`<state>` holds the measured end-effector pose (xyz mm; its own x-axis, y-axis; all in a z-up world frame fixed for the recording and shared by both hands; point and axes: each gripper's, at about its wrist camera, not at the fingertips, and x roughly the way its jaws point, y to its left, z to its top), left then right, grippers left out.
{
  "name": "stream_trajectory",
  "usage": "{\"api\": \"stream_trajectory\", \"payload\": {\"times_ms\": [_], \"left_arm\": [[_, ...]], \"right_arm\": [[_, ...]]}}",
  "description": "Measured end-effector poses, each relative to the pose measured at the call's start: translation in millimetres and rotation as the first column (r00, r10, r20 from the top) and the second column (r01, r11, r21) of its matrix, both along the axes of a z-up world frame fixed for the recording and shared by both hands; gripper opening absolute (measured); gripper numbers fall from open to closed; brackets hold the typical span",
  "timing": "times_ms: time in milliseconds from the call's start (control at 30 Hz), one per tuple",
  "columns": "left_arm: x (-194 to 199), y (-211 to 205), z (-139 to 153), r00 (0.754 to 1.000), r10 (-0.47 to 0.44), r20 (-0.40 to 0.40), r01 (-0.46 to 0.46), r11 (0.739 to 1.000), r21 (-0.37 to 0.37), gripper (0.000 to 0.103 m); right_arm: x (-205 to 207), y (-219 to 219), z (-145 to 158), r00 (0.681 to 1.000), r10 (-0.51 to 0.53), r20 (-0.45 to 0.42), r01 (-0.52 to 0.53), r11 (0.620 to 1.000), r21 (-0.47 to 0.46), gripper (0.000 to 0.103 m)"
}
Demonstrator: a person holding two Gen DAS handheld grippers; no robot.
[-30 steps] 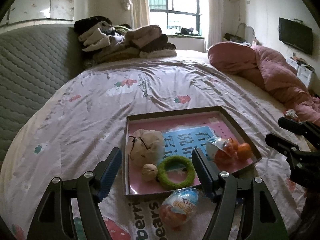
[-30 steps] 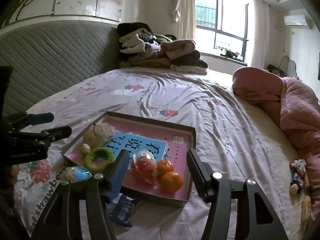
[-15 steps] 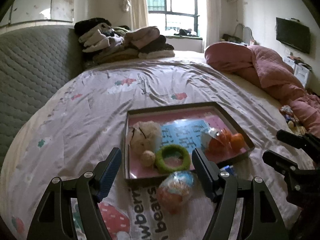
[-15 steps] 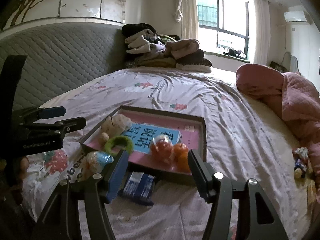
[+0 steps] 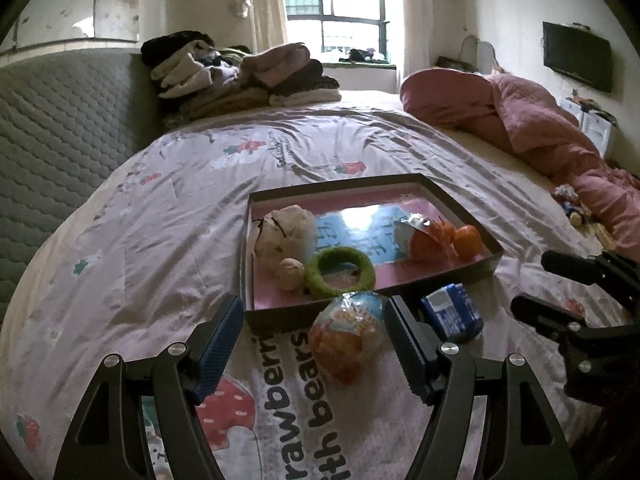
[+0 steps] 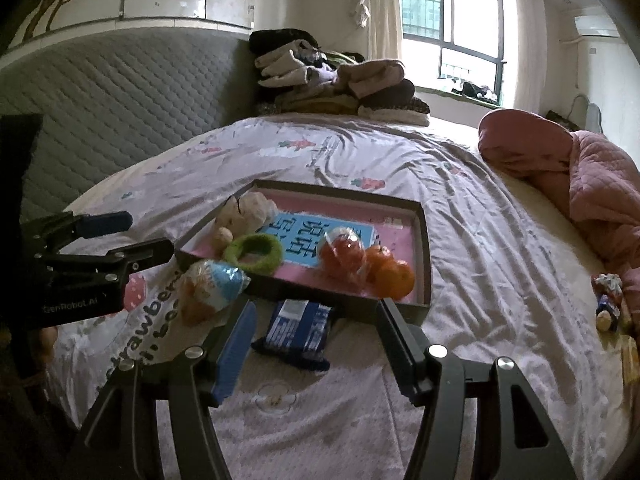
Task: Organize objects
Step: 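Move left tool toward the clear-bagged Kinder egg while right approaches blue snack packet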
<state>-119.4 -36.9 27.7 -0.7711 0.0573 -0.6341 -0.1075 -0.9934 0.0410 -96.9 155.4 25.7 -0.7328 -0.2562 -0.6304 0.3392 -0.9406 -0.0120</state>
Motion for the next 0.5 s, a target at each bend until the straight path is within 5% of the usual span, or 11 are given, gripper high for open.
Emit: {"api": "stream_trajectory", "payload": {"times_ms": [500], "left_arm": [[12,10,-30,0.997,-0.037,0.071,0.040,0.998,-0.040,0.074]], "right_arm": [[11,-15,-22,0.998,0.013,0.060,-0.015,0.999,0.029,0.061]]}}
